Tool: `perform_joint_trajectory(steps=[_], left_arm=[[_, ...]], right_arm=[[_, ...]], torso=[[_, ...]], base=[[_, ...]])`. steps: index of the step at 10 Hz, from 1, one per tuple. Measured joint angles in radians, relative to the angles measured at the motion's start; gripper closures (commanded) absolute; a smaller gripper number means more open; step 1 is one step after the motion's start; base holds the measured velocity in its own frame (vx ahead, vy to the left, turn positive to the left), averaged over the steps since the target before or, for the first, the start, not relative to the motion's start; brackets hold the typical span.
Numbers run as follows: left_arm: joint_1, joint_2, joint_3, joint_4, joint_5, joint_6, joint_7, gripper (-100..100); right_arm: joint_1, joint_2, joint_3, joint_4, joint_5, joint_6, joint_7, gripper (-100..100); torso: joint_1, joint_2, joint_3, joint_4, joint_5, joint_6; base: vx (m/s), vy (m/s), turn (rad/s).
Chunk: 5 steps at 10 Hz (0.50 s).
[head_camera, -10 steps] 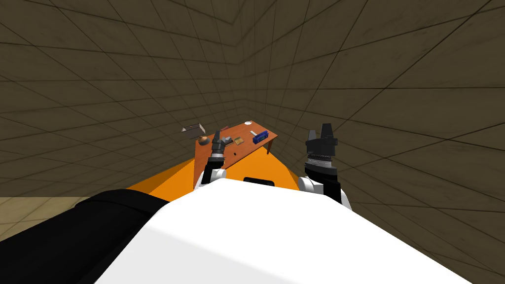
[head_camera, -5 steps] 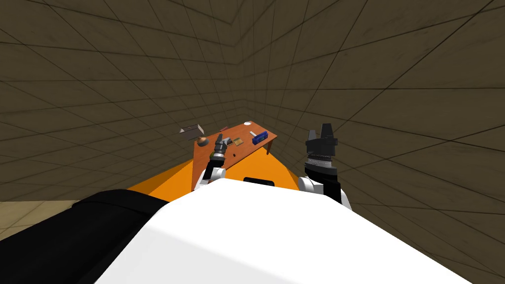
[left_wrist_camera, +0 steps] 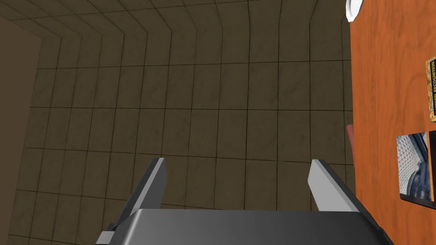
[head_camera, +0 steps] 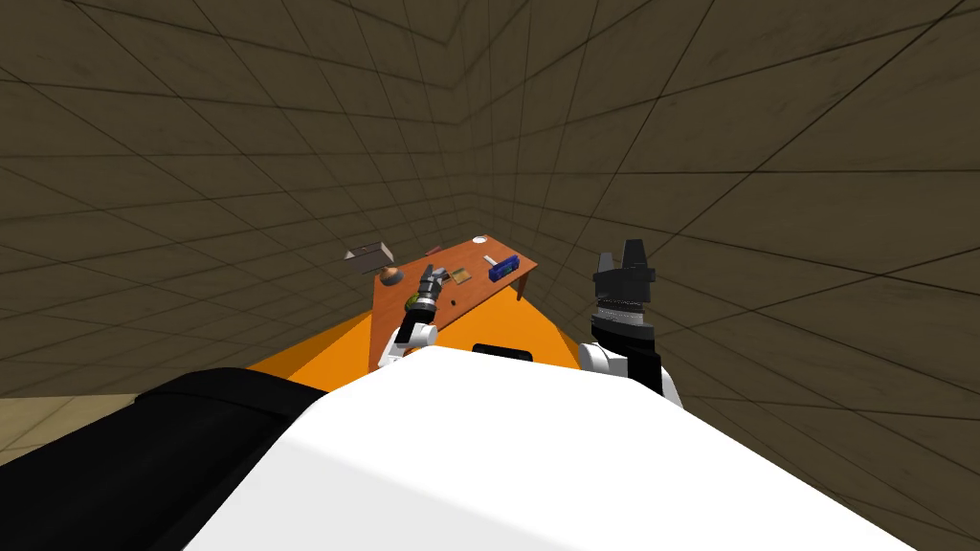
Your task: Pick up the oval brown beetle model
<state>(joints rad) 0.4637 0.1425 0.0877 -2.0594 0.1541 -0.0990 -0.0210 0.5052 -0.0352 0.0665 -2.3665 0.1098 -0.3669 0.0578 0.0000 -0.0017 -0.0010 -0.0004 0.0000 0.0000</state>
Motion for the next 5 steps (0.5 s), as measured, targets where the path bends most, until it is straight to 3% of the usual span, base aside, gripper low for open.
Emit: perform_joint_trajectory(steps=[2, 5], left_arm=[[-0.033, 0.000, 0.018, 0.047, 0.018, 0.065, 0.029, -100], [-0.046, 0.010, 0.038, 0.105, 0.045, 0.126, 0.072, -100]], right_arm=[[0.000, 0.000, 0.000, 0.000, 0.000, 0.000, 0.000, 0], [0.000, 0.000, 0.000, 0.000, 0.000, 0.000, 0.000, 0]], torso=[[0.000, -0.001, -0.001, 0.000, 0.000, 0.000], [0.000, -0.001, 0.000, 0.000, 0.000, 0.000]], base=[[0.046, -0.005, -0.023], [0.031, -0.001, -0.008]])
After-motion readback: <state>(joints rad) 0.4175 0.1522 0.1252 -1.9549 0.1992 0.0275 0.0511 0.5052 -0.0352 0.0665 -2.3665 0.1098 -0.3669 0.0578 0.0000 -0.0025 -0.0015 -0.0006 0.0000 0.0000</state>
